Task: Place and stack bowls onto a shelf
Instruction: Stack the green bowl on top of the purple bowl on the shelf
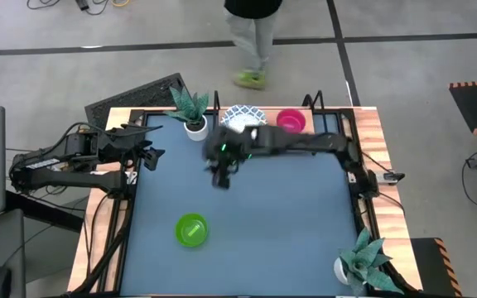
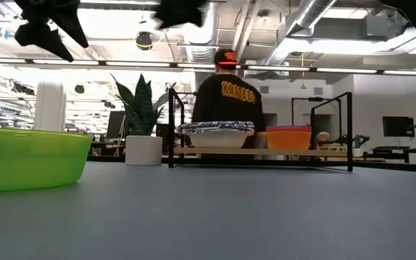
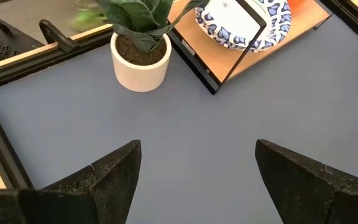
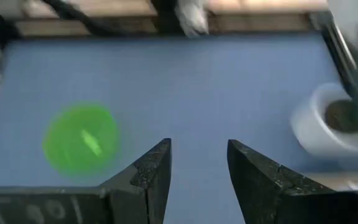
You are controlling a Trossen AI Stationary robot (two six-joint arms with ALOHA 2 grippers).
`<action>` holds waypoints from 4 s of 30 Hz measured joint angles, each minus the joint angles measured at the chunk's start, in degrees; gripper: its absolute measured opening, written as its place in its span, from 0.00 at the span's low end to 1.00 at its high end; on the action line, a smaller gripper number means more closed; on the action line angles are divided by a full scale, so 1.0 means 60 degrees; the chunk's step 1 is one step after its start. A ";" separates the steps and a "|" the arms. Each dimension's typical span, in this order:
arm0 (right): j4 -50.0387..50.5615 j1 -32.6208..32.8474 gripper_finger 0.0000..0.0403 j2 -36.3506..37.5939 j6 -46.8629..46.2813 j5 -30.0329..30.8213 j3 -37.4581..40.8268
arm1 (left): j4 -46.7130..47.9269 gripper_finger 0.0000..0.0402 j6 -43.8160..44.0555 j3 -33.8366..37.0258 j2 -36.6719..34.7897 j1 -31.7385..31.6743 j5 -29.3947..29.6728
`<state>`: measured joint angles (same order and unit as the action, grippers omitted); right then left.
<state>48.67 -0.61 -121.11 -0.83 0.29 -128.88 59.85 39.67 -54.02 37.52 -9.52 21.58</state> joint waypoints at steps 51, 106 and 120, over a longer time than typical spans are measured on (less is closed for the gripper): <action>-0.3038 0.1408 0.42 -0.3448 -0.0469 -0.0596 0.0946 | 0.0293 0.75 0.1369 -0.0004 0.0015 0.0000 0.0291; 0.3691 -0.8822 0.05 0.2362 0.2955 -0.2153 0.1384 | 0.0369 0.75 0.1776 -0.0004 0.0015 0.0000 0.0458; 0.3863 -0.9361 0.05 0.2468 0.3846 -0.3142 0.3227 | 0.0369 0.75 0.1867 -0.0004 0.0016 -0.0004 0.0787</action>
<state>71.85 -56.77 -106.30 22.25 -18.57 -109.52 62.06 50.87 -54.04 37.61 -9.54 26.30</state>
